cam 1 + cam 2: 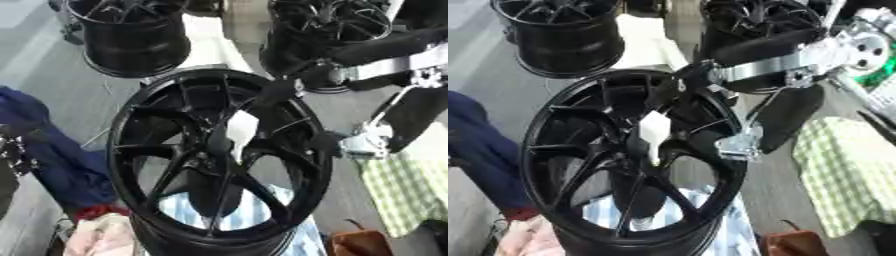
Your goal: Pull the pin out of the wheel hub.
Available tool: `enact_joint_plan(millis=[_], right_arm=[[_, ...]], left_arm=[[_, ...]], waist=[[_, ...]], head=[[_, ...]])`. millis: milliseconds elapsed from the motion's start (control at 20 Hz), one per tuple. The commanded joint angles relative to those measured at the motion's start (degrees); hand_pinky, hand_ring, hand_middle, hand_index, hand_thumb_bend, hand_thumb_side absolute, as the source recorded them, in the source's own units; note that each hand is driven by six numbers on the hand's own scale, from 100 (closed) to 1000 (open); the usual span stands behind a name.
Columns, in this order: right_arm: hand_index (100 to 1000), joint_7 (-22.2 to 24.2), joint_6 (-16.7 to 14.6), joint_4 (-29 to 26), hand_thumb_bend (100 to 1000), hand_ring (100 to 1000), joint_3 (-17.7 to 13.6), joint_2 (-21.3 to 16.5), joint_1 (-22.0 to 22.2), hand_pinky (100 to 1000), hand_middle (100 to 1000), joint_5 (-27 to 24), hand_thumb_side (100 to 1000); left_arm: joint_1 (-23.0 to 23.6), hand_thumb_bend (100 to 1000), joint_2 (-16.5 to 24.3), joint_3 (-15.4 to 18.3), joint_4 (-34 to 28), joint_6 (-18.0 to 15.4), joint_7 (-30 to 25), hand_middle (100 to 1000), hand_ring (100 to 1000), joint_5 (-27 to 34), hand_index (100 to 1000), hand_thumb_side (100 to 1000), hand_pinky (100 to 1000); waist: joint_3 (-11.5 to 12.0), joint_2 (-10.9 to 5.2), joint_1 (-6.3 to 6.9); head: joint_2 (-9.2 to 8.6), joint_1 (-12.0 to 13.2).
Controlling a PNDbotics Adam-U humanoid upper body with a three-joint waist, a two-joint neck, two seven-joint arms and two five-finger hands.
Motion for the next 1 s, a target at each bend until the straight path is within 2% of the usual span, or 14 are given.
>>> enact_joint_plan(millis=[50, 350, 550, 600, 1000], right_arm=[[1000, 0.28, -1.55, 3.92, 100, 987, 1.44, 2.73, -2.23, 940, 967, 3.52, 520], [1000, 0.29, -5.1, 11.47, 100, 1000, 2.59, 8.32, -4.27, 951, 991, 8.22, 511], [1000, 0.29, -6.91, 13.54, 100, 1000, 2.61, 9.22, -4.51, 951, 991, 9.38, 511], [1000, 0.29, -7.21, 13.78, 100, 1000, 2.67, 9.37, -4.59, 955, 1000, 9.54, 477], [1000, 0.29, -10.17, 21.02, 100, 1000, 3.9, 14.62, -5.69, 955, 1000, 15.63, 457]], left_arm=[[-0.4, 100, 1.38, -0.2, -0.84, -0.08, -0.31, 618, 1000, -0.07, 837, 863, 585], [-0.42, 100, 1.23, -0.29, -0.84, -0.13, -0.45, 618, 1000, -0.06, 837, 863, 586], [-0.41, 100, 1.21, -0.27, -0.85, -0.14, -0.44, 618, 1000, -0.04, 837, 863, 586], [-0.42, 100, 1.19, -0.3, -0.85, -0.13, -0.46, 619, 1000, -0.04, 837, 864, 586], [-0.48, 100, 0.9, -0.51, -0.81, 0.0, -0.76, 619, 1000, 0.02, 837, 864, 587]], waist=[[0.1, -0.28, 0.29], [0.23, -0.2, 0.5], [0.23, -0.2, 0.53], [0.31, -0.19, 0.53], [0.95, -0.17, 0.7]], head=[[-0.14, -0.36], [-0.14, -0.77], [-0.14, -0.79], [-0.14, -0.9], [-0.14, -1.68]])
